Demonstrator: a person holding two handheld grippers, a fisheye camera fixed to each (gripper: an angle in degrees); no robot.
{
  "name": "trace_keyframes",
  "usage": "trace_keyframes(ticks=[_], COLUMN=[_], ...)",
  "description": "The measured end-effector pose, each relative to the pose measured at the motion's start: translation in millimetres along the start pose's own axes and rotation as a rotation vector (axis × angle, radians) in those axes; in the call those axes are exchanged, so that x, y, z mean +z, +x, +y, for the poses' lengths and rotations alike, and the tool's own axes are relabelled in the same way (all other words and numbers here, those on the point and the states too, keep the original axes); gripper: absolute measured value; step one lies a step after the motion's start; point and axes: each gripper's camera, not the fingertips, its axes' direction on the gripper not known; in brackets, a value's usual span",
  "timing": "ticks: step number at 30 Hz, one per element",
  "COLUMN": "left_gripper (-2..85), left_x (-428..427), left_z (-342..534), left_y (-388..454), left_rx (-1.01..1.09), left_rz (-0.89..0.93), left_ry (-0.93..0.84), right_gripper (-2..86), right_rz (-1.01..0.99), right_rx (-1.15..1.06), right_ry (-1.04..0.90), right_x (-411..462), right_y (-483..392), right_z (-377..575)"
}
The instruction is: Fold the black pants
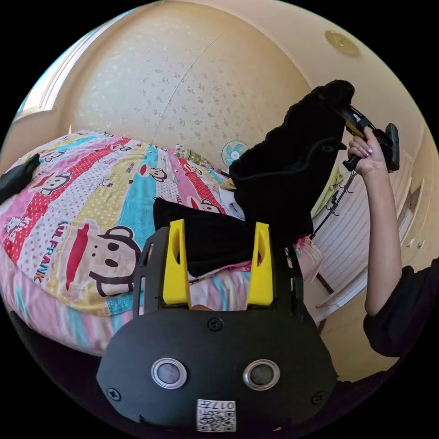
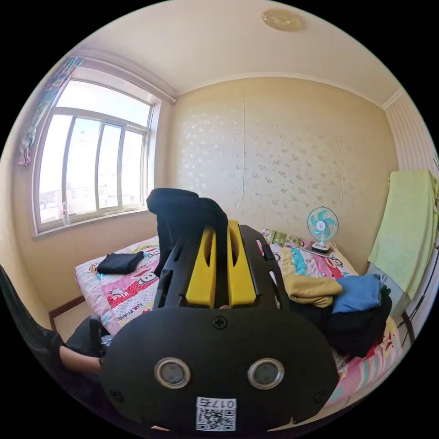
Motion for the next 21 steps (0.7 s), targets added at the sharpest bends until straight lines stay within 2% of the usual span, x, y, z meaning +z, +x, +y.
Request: trace_keyframes(ticks=[2,5,6,10,12,16,18,21], left_gripper=[17.7,6.6,3.7,1.4,0.5,0.0,0.0,-0.1], left_x=[-13.9,-47.0,-64.5,-146.1,-221.5,-325.1,-374.9,-406.3], left_z=[-12.5,-45.8,-64.3,-132.4,-178.5,-240.8,-267.9,-306.4], left_y=[7.5,25.8,30.1,38.2,57.4,114.2,156.6,191.7], left_rx=[0.011,0.079,0.036,-0.029,0.007,0.208,0.327,0.409], left_rz=[0.147,0.402,0.433,0.564,0.532,0.410,0.252,0.124], left_ry=[0.123,0.320,0.378,0.604,0.795,0.976,1.099,1.143], right_gripper=[4.3,4.1,3.9,3.4,3.1,2.4,2.2,1.8], right_rz=[-0.024,-0.006,0.021,0.077,0.088,0.037,0.008,0.017], right_rx=[-0.024,-0.041,-0.048,-0.077,-0.084,-0.082,-0.089,-0.081], right_ry=[0.022,0.076,0.113,0.283,0.355,0.468,0.488,0.476], right_x=[-24.0,-64.8,-84.2,-160.4,-189.1,-227.3,-229.7,-213.8], right_y=[-7.6,-19.6,-25.1,-43.9,-50.2,-52.8,-50.2,-38.7], right_z=[-23.9,-61.6,-76.1,-130.1,-155.2,-216.4,-242.3,-281.9])
